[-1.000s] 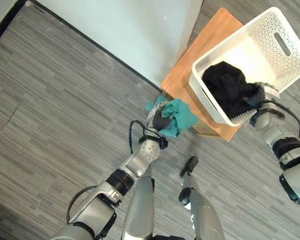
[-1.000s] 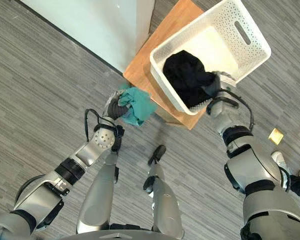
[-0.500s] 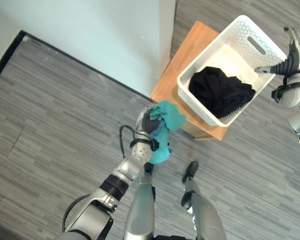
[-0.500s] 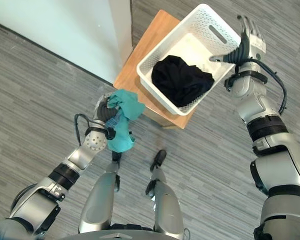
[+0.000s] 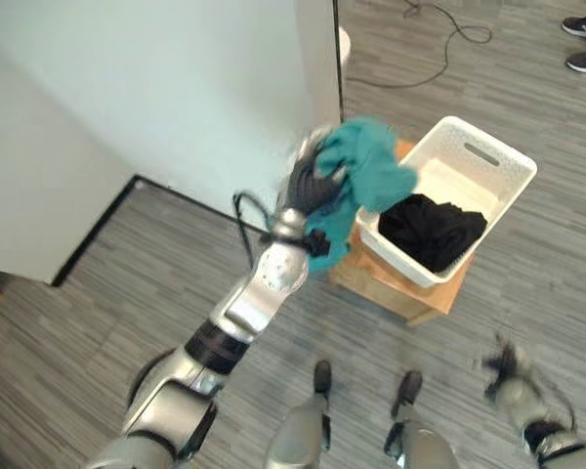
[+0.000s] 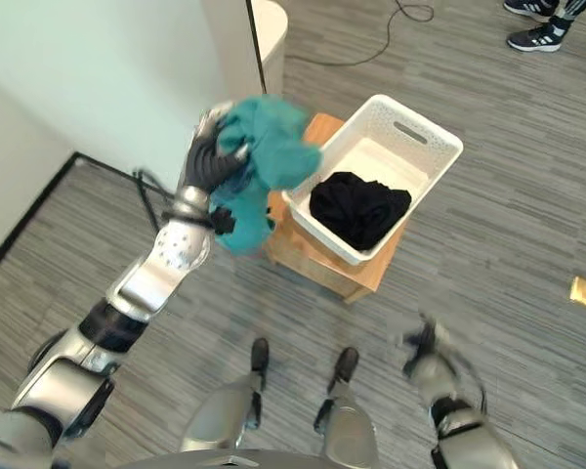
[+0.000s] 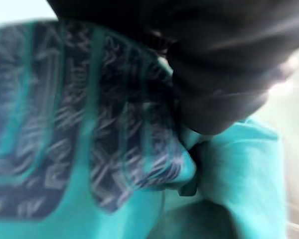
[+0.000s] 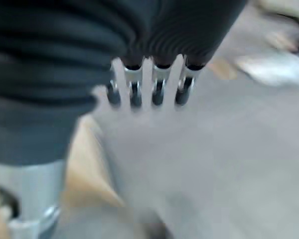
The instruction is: Pick up bed clothes into laundry basket.
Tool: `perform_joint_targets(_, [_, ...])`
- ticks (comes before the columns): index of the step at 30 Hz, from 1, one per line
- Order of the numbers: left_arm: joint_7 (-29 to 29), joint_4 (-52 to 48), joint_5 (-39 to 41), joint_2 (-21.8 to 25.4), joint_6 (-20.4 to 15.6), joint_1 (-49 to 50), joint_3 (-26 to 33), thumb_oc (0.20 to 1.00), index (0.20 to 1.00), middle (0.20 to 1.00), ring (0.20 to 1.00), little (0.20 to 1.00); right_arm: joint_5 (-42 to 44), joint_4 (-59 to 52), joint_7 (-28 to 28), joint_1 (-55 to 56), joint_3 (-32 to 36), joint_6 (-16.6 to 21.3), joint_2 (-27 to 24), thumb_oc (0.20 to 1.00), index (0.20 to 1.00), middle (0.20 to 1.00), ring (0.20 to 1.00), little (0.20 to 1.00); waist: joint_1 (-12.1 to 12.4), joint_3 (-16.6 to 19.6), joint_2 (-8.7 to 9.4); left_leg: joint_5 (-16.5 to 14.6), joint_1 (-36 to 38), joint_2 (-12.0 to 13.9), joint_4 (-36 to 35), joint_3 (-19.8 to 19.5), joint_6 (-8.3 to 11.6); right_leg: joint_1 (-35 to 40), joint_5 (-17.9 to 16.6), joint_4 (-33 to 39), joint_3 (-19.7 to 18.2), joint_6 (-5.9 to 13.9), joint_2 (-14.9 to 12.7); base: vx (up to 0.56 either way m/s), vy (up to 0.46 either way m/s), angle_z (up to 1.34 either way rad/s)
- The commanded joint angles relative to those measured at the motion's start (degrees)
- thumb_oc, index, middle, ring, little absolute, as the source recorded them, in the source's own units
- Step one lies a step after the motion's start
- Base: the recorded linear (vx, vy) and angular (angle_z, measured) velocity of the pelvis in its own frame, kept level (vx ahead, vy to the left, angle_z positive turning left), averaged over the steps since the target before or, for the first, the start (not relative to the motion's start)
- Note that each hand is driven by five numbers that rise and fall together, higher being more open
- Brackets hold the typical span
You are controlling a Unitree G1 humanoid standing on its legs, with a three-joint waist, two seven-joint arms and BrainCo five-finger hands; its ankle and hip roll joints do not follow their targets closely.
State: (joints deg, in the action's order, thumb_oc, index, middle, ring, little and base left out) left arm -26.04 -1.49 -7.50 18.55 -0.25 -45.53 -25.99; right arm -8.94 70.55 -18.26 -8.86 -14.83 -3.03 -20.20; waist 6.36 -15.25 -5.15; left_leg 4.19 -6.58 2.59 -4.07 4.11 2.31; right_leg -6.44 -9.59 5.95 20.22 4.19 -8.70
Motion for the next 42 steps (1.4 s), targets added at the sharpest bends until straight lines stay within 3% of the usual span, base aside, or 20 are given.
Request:
perform_joint_targets(1, [-0.21,2.79,-3.45,-4.51,-2.98,-9.19,-2.38,0.2,0.2,0.2,0.2,0.2,-1.73,-1.79,2.91,1.54,-1.69,-0.3,-3.43,1.0,1.0,1.0,1.0,1.0,-0.38,4.87,0.12,-2.82,0.14,2.14,-0.93,-0.31,2.99,7.28,9.92,-0.95,1.69,6.54,-3.04,0.05,-0.023,-0.11])
perform_joint_targets(8, [-0.47,8.64,-3.86,-6.4,-3.79,-18.73,-3.96,0.2,0.2,0.2,0.2,0.2,-5.38,-0.55,6.49,7.76,-3.54,-0.14,-2.3,1.0,1.0,1.0,1.0,1.0,-3.24,5.92,-1.11,-3.34,2.15,2.35,-0.93,1.15,2.8,8.11,10.27,-0.95,0.57,6.68,-2.81,0.02,-0.018,-0.11])
perform_joint_targets(13, [-1.4,19.55,-5.72,-4.94,-1.82,-24.1,-6.68,0.2,0.2,0.2,0.2,0.2,-5.41,-2.14,6.46,6.54,-5.36,0.33,-2.18,1.0,1.0,1.0,1.0,1.0,-5.21,4.76,-1.23,-3.6,2.92,3.22,-0.93,3.3,2.65,7.13,9.87,-0.95,-1.07,6.76,-2.19,0.0,0.001,-0.13])
perform_joint_targets(16, [-1.57,21.98,-7.61,-5.63,-1.02,-25.5,-7.45,0.2,0.2,0.2,0.2,0.2,-6.21,-0.83,6.45,3.43,-6.87,0.06,-2.64,1.0,1.0,1.0,1.0,1.0,-4.57,4.6,-1.54,-3.45,2.64,3.27,-0.93,3.19,2.83,6.93,9.84,-0.95,-0.83,6.75,-2.13,-0.01,0.008,-0.4])
perform_joint_targets(19, [-3.29,30.91,-8.27,-8.86,1.72,-32.92,-9.16,0.2,0.2,0.2,0.2,0.2,-4.98,-0.57,5.57,3.62,-6.62,0.56,-2.2,1.0,1.0,1.0,1.0,1.0,-6.62,3.62,-1.55,-3.36,2.1,3.55,-0.93,4.53,2.86,5.5,9.27,-0.95,-1.63,6.95,-1.8,-0.02,0.024,-0.08])
perform_joint_targets(24, [-4.53,39.49,-6.32,-9.07,3.17,-42.96,-10.22,0.2,0.2,0.2,0.2,0.2,-3.99,0.02,5.74,3.08,-7.35,0.74,-2.9,1.0,1.0,1.0,1.0,1.0,-8.62,2.75,-1.68,-3.29,1.19,3.73,-0.93,5.9,2.75,3.5,8.66,-0.95,-2.87,7.19,-1.89,-0.01,0.025,-0.2])
perform_joint_targets(35, [-4.81,45.74,-2.49,-8.0,3.11,-57.99,-13.13,0.2,0.2,0.2,0.2,0.2,-0.9,0.9,6.65,0.21,-7.67,0.81,-2.78,1.0,1.0,1.0,1.0,1.0,-9.56,2.6,-1.87,-3.6,0.36,3.15,-0.93,6.25,2.45,2.07,8.16,-0.95,-3.91,7.24,-2.18,0.03,0.017,-0.05])
perform_joint_targets(37, [-4.99,46.94,-2.45,-7.82,3.31,-59.09,-13.76,0.2,0.2,0.2,0.2,0.2,-0.52,0.95,6.3,-0.86,-7.84,0.57,-2.71,1.0,1.0,1.0,1.0,1.0,-9.61,2.31,-1.81,-3.48,-0.04,3.13,-0.93,6.27,2.44,1.56,8.02,-0.95,-4.02,7.28,-2.17,-0.02,0.04,-0.03])
perform_joint_targets(42, [-5.49,61.54,-2.94,-3.51,5.82,-67.88,-18.63,0.2,0.2,0.2,0.2,0.2,0.21,-0.12,4.7,-1.66,-9.44,1.46,-1.95,1.0,1.0,1.0,1.0,1.0,-11.23,-0.12,1.11,-2.79,-2.82,4.41,-0.93,8.79,2.65,-2.69,6.55,-0.95,-5.32,7.58,-1.33,-0.01,0.041,-0.28])
